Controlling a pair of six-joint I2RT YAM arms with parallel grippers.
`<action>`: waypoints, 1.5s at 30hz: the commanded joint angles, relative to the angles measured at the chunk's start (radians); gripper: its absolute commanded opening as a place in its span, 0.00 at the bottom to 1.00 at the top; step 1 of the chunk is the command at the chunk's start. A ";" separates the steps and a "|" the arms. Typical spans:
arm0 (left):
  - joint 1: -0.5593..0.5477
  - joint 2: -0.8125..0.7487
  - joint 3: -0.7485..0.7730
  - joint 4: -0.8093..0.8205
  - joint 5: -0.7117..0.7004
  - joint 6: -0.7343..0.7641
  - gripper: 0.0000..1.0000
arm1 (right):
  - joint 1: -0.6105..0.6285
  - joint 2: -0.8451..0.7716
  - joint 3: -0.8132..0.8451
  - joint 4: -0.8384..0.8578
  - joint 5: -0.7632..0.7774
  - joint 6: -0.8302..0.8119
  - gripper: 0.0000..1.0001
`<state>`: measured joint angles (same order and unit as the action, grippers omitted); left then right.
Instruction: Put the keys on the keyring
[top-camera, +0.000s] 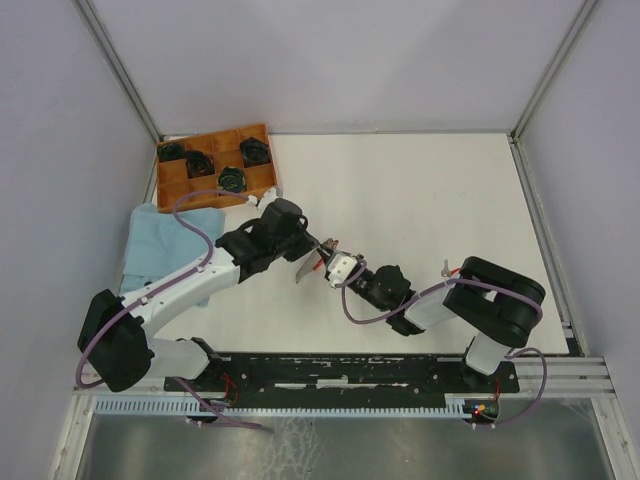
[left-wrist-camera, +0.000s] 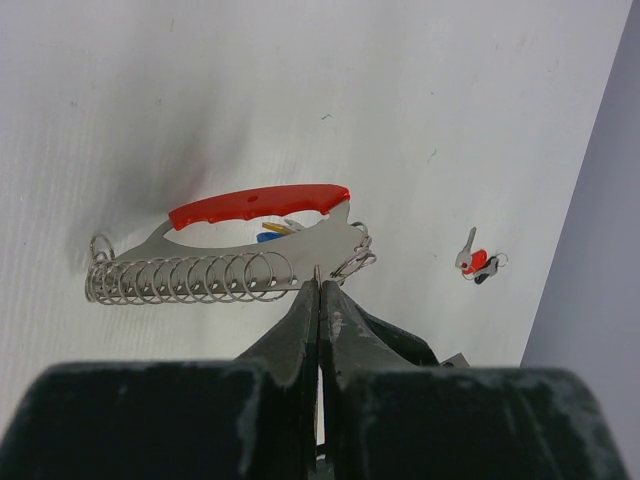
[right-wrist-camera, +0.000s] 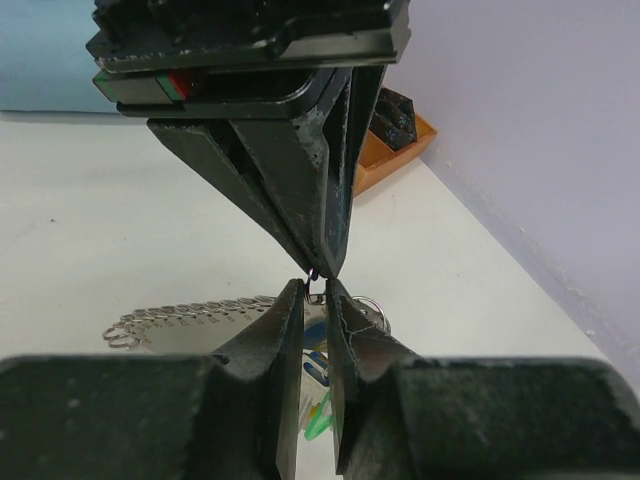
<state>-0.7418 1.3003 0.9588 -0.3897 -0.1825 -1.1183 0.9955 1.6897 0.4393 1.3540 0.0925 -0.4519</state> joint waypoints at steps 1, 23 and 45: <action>-0.010 -0.009 0.014 0.075 0.038 -0.067 0.03 | 0.007 0.020 0.040 0.073 0.021 -0.009 0.20; -0.010 -0.070 -0.068 0.157 -0.002 0.038 0.17 | 0.011 -0.036 0.010 0.016 0.052 -0.017 0.01; 0.031 -0.230 -0.509 1.018 0.266 1.036 0.40 | -0.173 -0.536 0.059 -0.863 -0.362 0.057 0.01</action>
<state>-0.7326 1.0973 0.5079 0.3592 -0.0715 -0.3618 0.8478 1.1965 0.4404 0.5900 -0.1471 -0.4122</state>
